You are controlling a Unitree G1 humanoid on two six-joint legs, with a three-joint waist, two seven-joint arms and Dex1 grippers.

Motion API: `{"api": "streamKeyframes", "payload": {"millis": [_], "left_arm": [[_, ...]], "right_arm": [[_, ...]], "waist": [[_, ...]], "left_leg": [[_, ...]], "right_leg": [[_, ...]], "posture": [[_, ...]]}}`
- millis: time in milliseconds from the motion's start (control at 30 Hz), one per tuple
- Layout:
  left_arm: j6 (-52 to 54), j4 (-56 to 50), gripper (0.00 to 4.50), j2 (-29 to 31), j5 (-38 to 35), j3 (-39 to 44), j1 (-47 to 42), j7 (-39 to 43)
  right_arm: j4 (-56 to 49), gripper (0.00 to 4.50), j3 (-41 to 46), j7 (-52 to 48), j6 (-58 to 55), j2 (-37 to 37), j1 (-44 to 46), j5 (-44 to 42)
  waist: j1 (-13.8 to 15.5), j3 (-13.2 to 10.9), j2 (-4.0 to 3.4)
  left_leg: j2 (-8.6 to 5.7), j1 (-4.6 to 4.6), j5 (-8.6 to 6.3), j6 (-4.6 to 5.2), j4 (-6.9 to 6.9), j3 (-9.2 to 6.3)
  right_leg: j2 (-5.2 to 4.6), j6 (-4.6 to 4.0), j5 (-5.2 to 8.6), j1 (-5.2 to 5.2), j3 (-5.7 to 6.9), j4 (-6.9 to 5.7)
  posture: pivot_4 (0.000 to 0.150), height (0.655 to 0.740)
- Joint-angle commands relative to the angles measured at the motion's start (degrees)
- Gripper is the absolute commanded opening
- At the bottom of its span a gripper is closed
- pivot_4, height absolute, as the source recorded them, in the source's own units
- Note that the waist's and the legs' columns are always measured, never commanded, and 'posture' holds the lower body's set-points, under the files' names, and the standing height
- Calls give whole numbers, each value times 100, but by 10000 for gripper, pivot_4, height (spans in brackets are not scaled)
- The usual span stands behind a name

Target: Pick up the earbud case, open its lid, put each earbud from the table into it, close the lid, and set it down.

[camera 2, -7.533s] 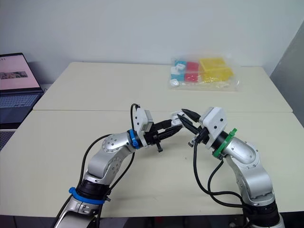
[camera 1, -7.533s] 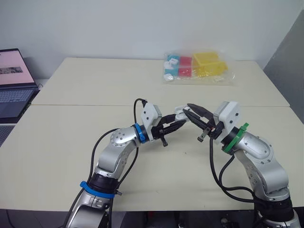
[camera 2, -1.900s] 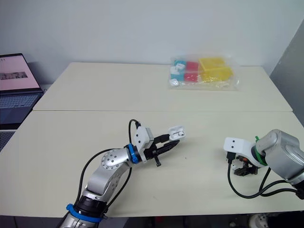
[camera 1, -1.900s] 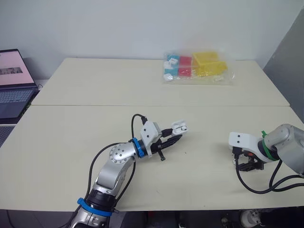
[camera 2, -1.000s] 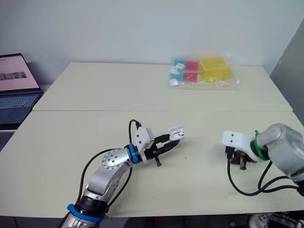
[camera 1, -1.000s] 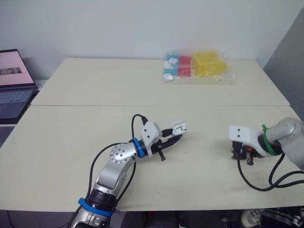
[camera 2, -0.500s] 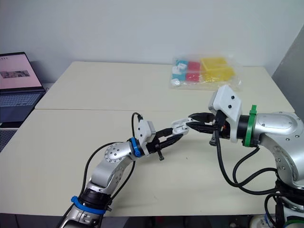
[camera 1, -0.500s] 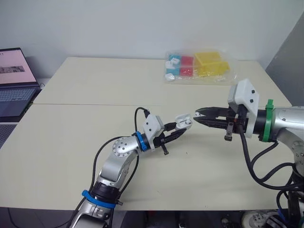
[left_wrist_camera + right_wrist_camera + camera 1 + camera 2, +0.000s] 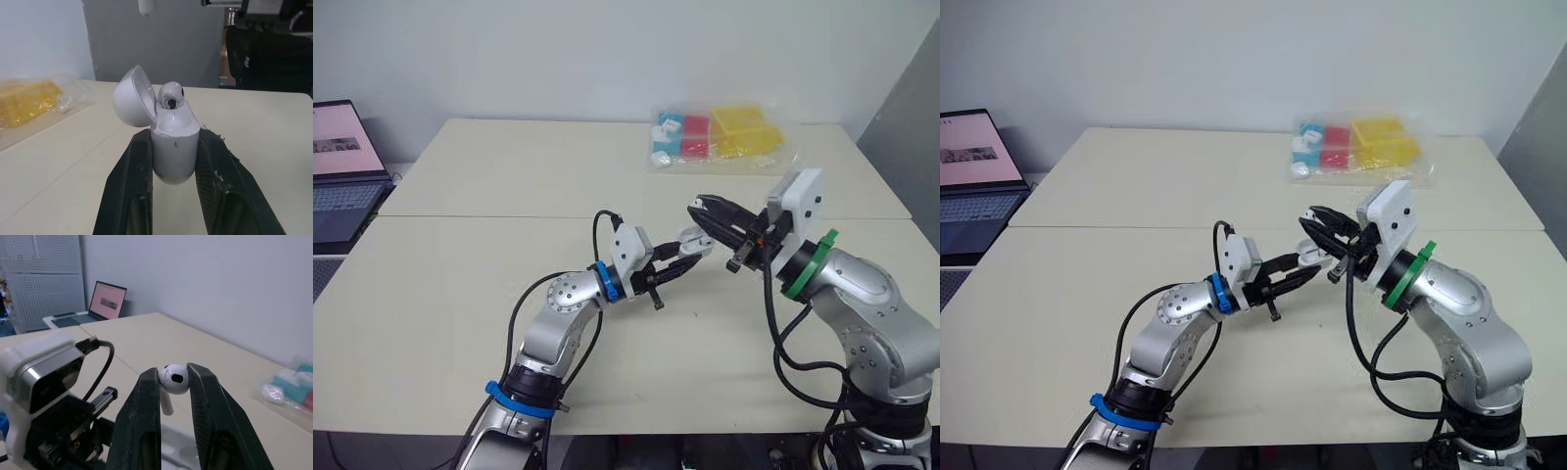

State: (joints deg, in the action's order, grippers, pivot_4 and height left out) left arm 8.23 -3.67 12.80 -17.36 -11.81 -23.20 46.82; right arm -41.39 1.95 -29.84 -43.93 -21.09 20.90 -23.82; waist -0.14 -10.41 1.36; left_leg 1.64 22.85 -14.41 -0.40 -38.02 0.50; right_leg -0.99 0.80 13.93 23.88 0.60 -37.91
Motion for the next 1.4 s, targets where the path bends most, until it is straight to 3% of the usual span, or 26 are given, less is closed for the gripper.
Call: {"api": "streamKeyframes", "payload": {"millis": [33,733,1400], "left_arm": [[31,-161,8013,-16,-123,95,-123,-6],[9,-121,8013,31,-118,126,-62,121],[122,-207,8013,19,-140,151,-102,74]], "right_arm": [[-208,4465,-146,44,468,-51,-130,90],[485,4465,-764,146,1955,9,-814,816],[725,4465,-1010,155,2200,24,-953,978]], "waist": [[1,0,0],[1,0,0],[2,0,0]], "left_leg": [[0,2,0,0,1,0],[-1,0,0,0,1,2],[0,0,0,0,1,2]], "right_leg": [[0,0,0,2,0,0],[2,0,0,1,-2,2],[2,0,0,1,-2,3]], "posture": [[1500,7400],[1500,7400],[1500,7400]]}}
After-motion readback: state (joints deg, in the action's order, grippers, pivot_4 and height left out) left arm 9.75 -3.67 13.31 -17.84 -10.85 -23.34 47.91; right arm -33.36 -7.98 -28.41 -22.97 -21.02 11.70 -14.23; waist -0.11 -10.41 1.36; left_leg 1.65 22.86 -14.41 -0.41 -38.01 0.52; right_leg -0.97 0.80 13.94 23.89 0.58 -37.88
